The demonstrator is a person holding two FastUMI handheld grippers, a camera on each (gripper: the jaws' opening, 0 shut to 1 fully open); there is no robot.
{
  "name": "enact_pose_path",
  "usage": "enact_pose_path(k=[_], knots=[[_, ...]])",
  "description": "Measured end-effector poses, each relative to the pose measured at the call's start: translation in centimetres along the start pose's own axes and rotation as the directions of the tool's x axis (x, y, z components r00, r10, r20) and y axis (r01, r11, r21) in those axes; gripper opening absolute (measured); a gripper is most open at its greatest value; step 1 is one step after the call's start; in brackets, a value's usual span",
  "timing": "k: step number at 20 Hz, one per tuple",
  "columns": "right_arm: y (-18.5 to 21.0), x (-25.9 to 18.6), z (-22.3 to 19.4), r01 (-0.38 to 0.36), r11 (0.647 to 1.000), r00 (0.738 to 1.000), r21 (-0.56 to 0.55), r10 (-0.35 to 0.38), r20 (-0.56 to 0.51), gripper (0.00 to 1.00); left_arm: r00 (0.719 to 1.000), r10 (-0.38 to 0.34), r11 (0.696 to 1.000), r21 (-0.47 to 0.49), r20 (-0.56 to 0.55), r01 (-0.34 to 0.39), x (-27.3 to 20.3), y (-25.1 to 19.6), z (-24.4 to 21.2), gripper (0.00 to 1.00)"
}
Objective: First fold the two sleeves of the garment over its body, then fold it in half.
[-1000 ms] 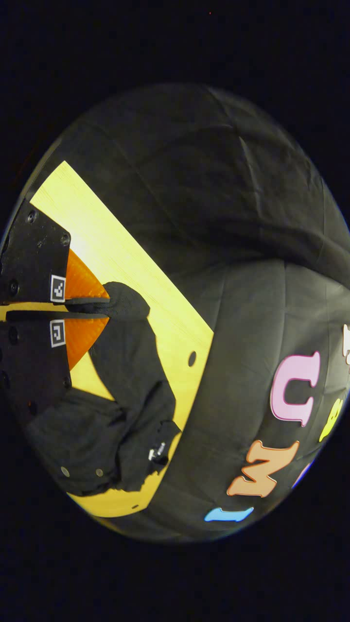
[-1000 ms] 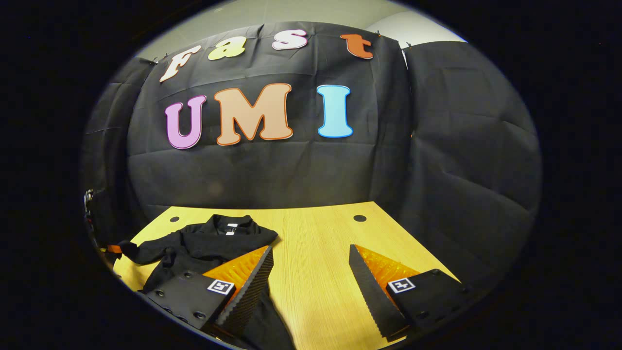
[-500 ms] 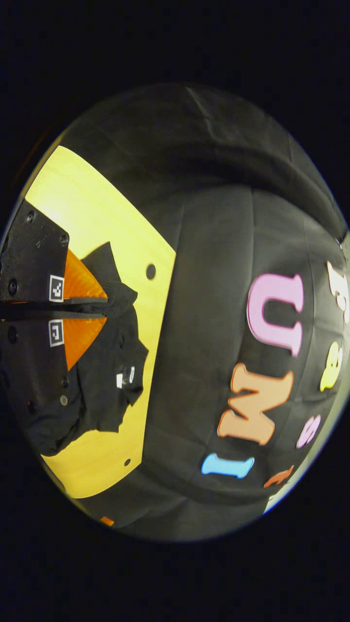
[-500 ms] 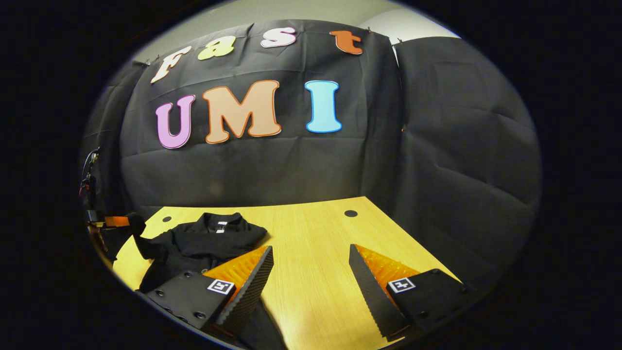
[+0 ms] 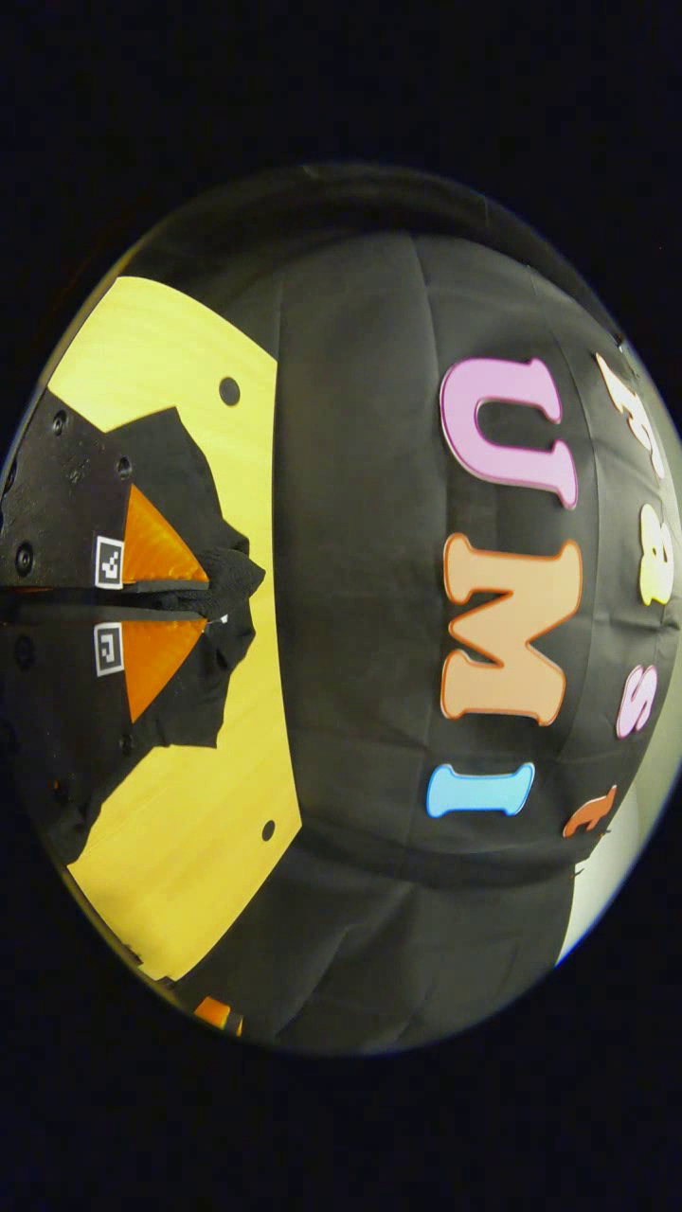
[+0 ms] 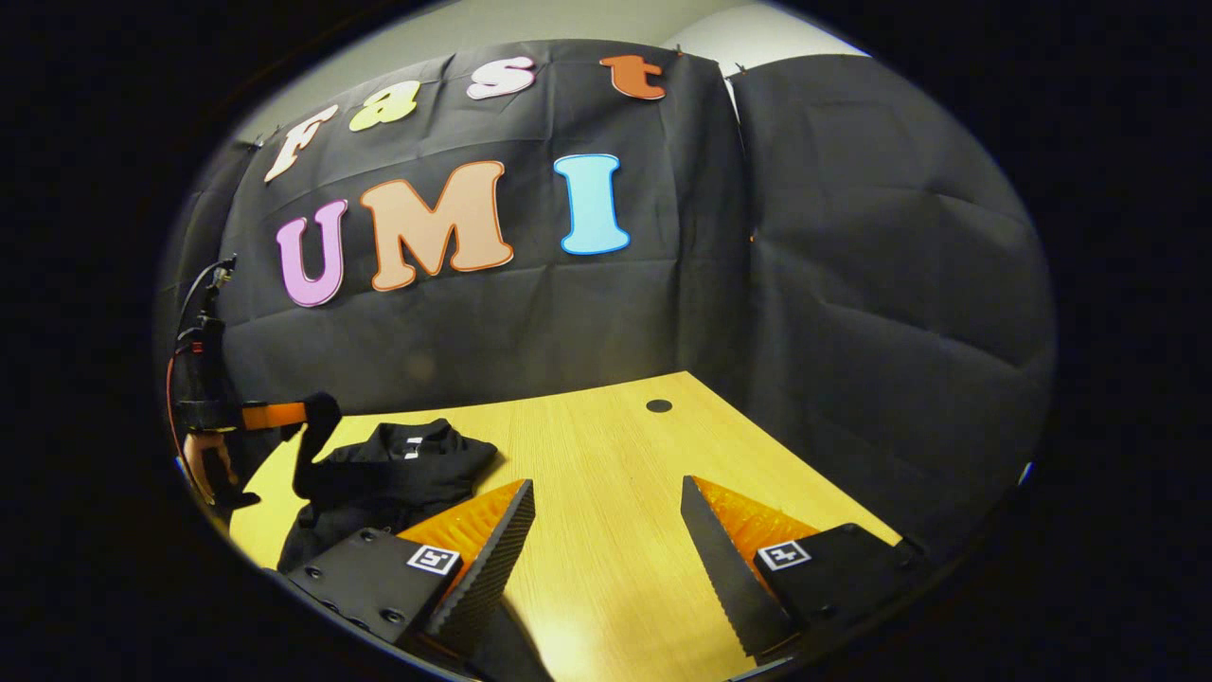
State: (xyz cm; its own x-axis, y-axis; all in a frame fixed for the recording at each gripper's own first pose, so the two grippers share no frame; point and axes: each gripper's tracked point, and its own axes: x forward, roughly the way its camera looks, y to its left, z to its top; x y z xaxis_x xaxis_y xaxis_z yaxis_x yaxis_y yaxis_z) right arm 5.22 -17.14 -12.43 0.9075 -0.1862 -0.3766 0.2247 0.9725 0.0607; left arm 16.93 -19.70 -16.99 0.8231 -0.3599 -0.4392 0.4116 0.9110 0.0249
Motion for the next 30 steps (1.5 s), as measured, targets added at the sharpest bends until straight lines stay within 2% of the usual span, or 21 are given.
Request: enact_pose_path(k=[6,7,9,15,16,17,18,19,20,21,22,23,25,30], knots=[[-1.2,-0.6,-0.9,0.010,0.999,1.000,0.043,-0.009,-0.017,0.97,0.996,-0.051,0.998,0.040,-0.066,0.054,5.0,-4.8,-1.8,0.00],[-1.5,-0.6,-1.0,0.017,0.999,1.000,0.048,-0.016,-0.015,0.94,0.996,-0.060,0.997,0.044,-0.070,0.063,5.6,-5.4,-2.0,0.00],[-1.5,-0.6,-1.0,0.029,0.998,0.999,0.064,-0.027,-0.019,0.98,0.994,-0.074,0.996,0.047,-0.083,0.078,6.7,-6.5,-2.8,0.00],[-2.8,-1.1,-2.0,0.049,0.996,0.998,0.072,-0.047,-0.030,0.97,0.987,-0.105,0.993,0.041,-0.119,0.111,9.0,-9.1,-3.8,0.10],[-2.8,-1.0,-2.2,0.050,0.996,0.998,0.072,-0.048,-0.033,0.93,0.986,-0.121,0.991,0.034,-0.110,0.126,9.4,-9.5,-3.7,0.13],[-2.8,-0.9,-2.3,0.051,0.996,0.998,0.074,-0.049,-0.037,0.93,0.986,-0.135,0.990,0.029,-0.098,0.138,9.4,-10.1,-3.3,0.31],[-2.8,-0.8,-2.4,0.051,0.996,0.998,0.079,-0.048,-0.041,0.98,0.988,-0.130,0.991,0.034,-0.085,0.133,9.5,-10.2,-2.9,0.49],[-2.9,-0.9,-2.6,0.052,0.995,0.998,0.083,-0.048,-0.045,0.98,0.991,-0.119,0.992,0.043,-0.069,0.122,9.5,-10.3,-2.4,0.67],[-3.0,-0.9,-2.7,0.053,0.995,0.998,0.085,-0.049,-0.046,0.93,0.992,-0.112,0.992,0.051,-0.050,0.115,9.5,-10.3,-1.8,0.85],[-3.0,-0.9,-2.7,0.052,0.995,0.998,0.086,-0.048,-0.046,0.94,0.993,-0.116,0.991,0.057,-0.032,0.117,9.4,-10.6,-1.1,0.89],[-2.9,-0.9,-2.8,0.049,0.995,0.998,0.087,-0.046,-0.045,0.94,0.993,-0.114,0.991,0.064,-0.010,0.114,9.1,-10.7,-0.4,0.89],[-2.8,-0.9,-2.8,0.047,0.995,0.998,0.086,-0.043,-0.047,0.98,0.994,-0.106,0.992,0.073,0.018,0.104,8.9,-10.5,0.5,0.88],[-2.6,-0.9,-2.9,0.039,0.996,0.998,0.083,-0.035,-0.051,0.98,0.994,-0.092,0.992,0.089,0.067,0.086,8.0,-10.0,2.1,0.88],[-0.6,-0.7,-2.9,-0.016,0.997,0.999,0.071,0.020,-0.050,0.97,0.974,-0.076,0.995,0.085,0.214,0.059,3.7,-7.9,6.8,0.87]])
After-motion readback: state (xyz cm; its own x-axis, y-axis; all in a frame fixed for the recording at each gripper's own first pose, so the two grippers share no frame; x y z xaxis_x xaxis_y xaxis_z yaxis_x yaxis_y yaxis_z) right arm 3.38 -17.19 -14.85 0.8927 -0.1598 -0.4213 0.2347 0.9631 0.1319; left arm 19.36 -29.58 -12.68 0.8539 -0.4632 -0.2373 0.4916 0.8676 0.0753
